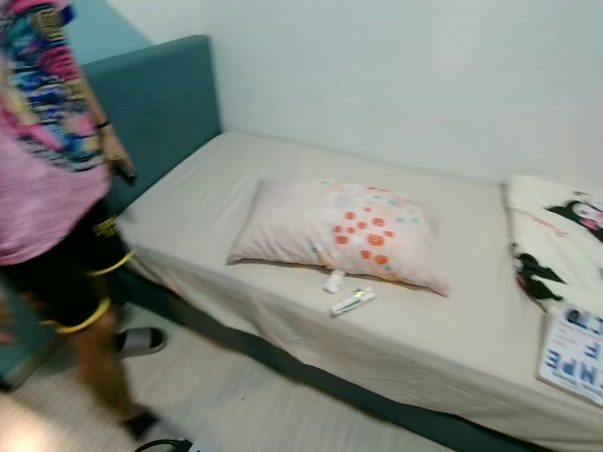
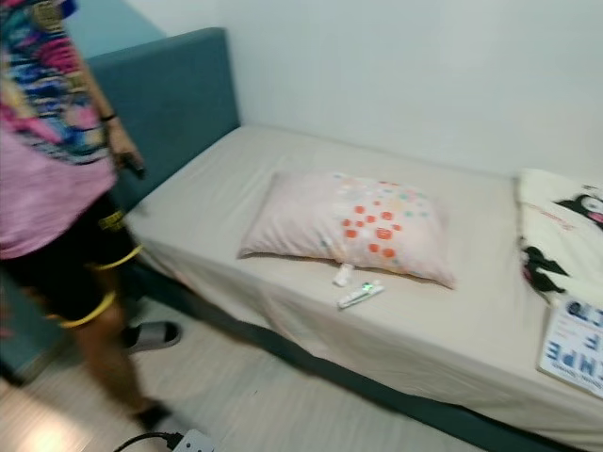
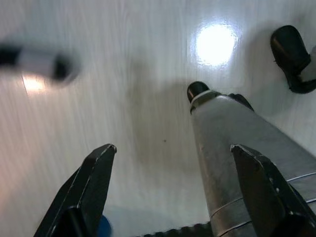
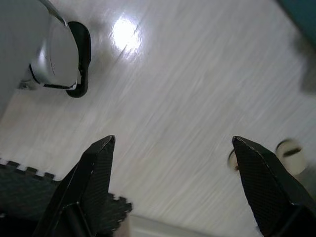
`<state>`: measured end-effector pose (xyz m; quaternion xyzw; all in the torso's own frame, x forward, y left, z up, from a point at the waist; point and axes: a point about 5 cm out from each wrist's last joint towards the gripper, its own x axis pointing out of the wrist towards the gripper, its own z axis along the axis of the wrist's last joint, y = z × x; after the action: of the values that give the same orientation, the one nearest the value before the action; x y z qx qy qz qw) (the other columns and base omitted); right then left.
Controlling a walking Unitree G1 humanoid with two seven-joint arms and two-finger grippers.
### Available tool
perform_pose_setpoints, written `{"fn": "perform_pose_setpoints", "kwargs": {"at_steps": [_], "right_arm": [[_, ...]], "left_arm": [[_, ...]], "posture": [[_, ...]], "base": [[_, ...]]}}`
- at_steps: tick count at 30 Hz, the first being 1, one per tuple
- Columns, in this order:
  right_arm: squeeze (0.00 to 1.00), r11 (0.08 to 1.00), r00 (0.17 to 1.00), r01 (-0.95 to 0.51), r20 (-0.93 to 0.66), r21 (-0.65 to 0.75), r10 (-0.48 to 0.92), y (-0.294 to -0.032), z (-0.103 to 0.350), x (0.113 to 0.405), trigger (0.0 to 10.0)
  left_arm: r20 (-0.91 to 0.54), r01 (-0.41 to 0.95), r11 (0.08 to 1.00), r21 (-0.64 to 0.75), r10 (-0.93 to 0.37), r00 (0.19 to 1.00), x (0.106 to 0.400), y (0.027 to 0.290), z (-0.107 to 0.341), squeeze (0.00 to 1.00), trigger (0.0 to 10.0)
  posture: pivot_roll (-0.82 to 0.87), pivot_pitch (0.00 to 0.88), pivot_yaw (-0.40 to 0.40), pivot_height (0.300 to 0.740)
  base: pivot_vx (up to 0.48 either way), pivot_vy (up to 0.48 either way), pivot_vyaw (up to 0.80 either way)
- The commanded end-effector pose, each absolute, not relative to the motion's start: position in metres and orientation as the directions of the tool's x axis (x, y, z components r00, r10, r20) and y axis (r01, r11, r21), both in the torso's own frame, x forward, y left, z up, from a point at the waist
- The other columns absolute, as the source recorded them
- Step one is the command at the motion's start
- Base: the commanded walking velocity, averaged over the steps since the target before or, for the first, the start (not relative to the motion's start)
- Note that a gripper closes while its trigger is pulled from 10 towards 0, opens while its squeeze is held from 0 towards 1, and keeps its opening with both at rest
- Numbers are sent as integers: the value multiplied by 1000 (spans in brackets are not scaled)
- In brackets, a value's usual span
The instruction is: Clean up the room
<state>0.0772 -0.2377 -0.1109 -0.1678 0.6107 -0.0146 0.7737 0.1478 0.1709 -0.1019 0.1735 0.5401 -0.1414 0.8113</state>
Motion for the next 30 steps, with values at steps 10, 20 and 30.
{"fn": "perform_pose_setpoints", "kwargs": {"at_steps": [10,20,30], "right_arm": [[0,952,265,-170,-942,-256,-206,-237,-111,78,10000],[0,952,275,-162,-939,-258,-208,-237,-111,77,10000],[0,958,318,17,-906,-288,-278,-239,-110,76,10000]], "left_arm": [[-930,429,894,132,-38,366,146,171,-103,0,10000],[-930,435,891,131,-41,365,145,171,-103,0,10000],[-929,424,896,133,-37,369,145,172,-103,0,10000]], "posture": [[7,0,-26,740],[4,0,-23,740],[7,0,-21,735]], "base": [[300,0,0],[324,0,0],[327,0,0]]}}
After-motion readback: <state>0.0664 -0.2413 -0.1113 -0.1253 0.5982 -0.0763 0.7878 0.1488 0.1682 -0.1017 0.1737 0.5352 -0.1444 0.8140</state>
